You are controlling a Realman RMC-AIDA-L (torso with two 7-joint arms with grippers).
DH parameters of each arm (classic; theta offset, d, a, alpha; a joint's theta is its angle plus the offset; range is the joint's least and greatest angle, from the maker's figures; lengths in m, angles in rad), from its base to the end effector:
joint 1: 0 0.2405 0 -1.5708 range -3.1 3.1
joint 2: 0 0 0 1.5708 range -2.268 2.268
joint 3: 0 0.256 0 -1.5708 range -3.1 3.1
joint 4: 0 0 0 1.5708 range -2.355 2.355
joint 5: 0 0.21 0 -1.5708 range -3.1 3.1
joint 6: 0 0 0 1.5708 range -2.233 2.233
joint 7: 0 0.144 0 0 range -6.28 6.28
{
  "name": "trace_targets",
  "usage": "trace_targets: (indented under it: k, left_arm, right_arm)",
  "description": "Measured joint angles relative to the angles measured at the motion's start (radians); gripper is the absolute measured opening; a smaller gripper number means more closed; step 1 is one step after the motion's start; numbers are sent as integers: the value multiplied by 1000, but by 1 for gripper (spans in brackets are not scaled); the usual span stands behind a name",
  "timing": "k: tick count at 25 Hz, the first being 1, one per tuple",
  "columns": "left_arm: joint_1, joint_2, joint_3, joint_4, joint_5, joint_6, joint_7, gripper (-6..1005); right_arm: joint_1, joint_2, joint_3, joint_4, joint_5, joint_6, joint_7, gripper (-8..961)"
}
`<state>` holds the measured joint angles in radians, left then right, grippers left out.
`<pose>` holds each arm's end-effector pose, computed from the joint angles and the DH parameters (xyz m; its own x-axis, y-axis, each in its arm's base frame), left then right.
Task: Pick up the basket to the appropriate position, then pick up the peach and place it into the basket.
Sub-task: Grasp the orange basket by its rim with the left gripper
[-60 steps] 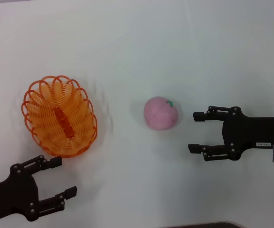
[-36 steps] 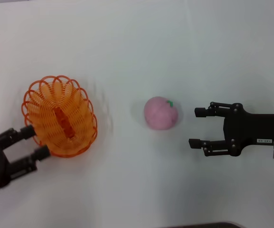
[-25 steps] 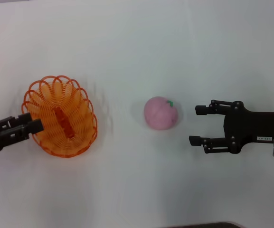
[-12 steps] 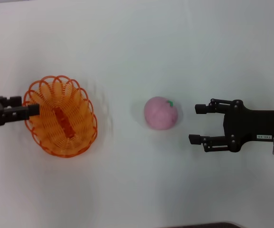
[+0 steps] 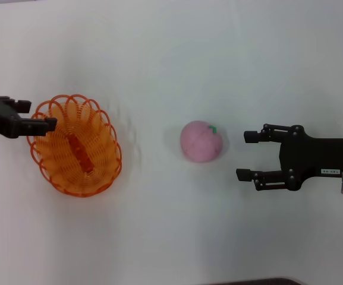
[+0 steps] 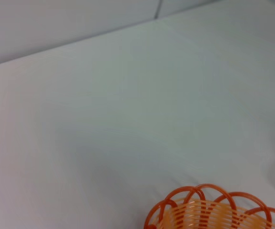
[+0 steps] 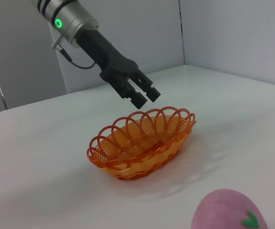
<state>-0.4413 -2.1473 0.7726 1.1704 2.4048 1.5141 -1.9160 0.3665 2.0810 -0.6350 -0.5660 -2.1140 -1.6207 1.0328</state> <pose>-0.2788 0.3313 0.0403 0.7652 0.6150 0.1905 0.6383 -0.6860 -0.3492 0.3188 0.2578 -0.0190 0.8595 -0.2609 -0.4394 -0.3646 -0.9156 -0.1696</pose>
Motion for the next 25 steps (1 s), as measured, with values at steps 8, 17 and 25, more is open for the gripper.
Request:
trace_targets:
  k: [8,17,25]
  left_arm:
    - [-62,-12,101,19,106,-46,-1,771]
    - [-115,-13,189,23,201,-75,-6,767]
    - [-132,-14,242,21,260,-129,-11,764]
  right_arm:
    - [-2,1,0,0,0,0,1,854]
    - [-5,2,0,0,0,1,1,854]
    - [-2,2,0,0,1,1,1,854]
